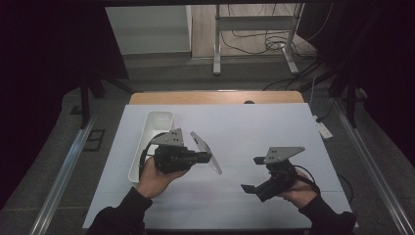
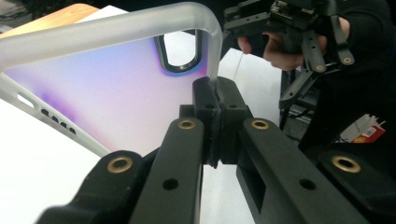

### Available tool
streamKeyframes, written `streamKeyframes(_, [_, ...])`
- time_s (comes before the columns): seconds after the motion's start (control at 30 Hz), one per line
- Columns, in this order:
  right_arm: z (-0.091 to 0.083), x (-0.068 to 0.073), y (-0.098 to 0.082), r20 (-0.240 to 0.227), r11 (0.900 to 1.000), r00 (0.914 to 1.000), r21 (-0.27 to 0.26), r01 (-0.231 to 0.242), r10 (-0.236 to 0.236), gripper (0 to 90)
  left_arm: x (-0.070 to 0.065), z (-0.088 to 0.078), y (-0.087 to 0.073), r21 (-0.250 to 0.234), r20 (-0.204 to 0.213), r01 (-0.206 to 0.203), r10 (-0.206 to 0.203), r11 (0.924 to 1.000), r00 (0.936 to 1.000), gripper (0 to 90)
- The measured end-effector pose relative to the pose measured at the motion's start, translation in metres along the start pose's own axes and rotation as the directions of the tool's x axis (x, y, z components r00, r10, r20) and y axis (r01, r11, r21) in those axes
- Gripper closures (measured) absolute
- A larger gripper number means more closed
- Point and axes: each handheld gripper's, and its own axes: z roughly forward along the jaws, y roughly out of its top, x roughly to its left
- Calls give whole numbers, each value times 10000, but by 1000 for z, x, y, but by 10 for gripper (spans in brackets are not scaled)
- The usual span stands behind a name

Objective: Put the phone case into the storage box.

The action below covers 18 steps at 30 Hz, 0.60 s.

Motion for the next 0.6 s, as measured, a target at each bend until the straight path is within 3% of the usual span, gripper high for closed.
streamKeyframes(0.6, [-14, -1, -18, 809, 9995, 9967, 304, -86, 61, 0, 13, -12, 3, 102, -1034, 333, -321, 9994, 9941, 887])
